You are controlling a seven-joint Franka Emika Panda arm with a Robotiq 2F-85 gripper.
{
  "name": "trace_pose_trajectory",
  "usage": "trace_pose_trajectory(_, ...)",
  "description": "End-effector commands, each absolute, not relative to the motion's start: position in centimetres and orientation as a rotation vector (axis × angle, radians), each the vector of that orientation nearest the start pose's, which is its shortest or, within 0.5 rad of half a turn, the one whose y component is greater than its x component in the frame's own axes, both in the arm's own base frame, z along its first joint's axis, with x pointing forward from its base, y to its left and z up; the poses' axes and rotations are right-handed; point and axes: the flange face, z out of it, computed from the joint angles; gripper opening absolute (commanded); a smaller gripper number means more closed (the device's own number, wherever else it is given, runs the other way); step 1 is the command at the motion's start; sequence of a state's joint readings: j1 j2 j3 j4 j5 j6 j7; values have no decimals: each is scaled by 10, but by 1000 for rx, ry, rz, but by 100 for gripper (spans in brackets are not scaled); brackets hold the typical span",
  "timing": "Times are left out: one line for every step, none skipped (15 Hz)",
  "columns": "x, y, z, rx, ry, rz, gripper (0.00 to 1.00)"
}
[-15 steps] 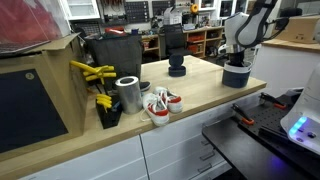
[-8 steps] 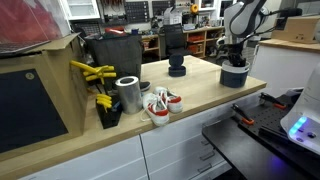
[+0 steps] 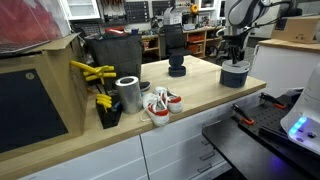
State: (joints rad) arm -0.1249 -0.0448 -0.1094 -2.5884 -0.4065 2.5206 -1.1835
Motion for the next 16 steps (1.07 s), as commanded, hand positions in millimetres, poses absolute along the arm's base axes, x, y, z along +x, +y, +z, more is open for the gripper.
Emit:
trace_pose_trajectory(421,-88,266,-2613,-1984,301,31)
trace_pose_trajectory(418,-85,259,-2595,-1990,315,38)
trace_pose_trajectory(416,-82,252,-2584,-1992,320,45)
trace_pose_trajectory(413,-78,244,-2576,-1989,326,51)
trace_pose_trajectory(410,-74,236,-2560,-1986,350,60)
trace_pose_trajectory(408,-71,231,-2552,-1984,359,66)
trace_pose_trajectory(405,-67,225,-2533,-1988,370,75)
trace_pose_trajectory(404,-65,220,-2521,-1993,374,82)
trace_pose_trajectory(404,-63,218,-2515,-2000,367,90)
trace_pose_trajectory(405,-62,217,-2511,-2006,361,96)
trace_pose_trajectory(406,-61,217,-2515,-2014,342,99)
trace_pose_trajectory(406,-62,219,-2516,-2022,328,100)
trace_pose_trajectory(407,-63,220,-2515,-2027,320,100)
trace_pose_trajectory(406,-63,220,-2511,-2031,317,100)
trace_pose_trajectory(405,-64,221,-2509,-2035,313,100)
trace_pose_trajectory(405,-64,223,-2507,-2042,306,100)
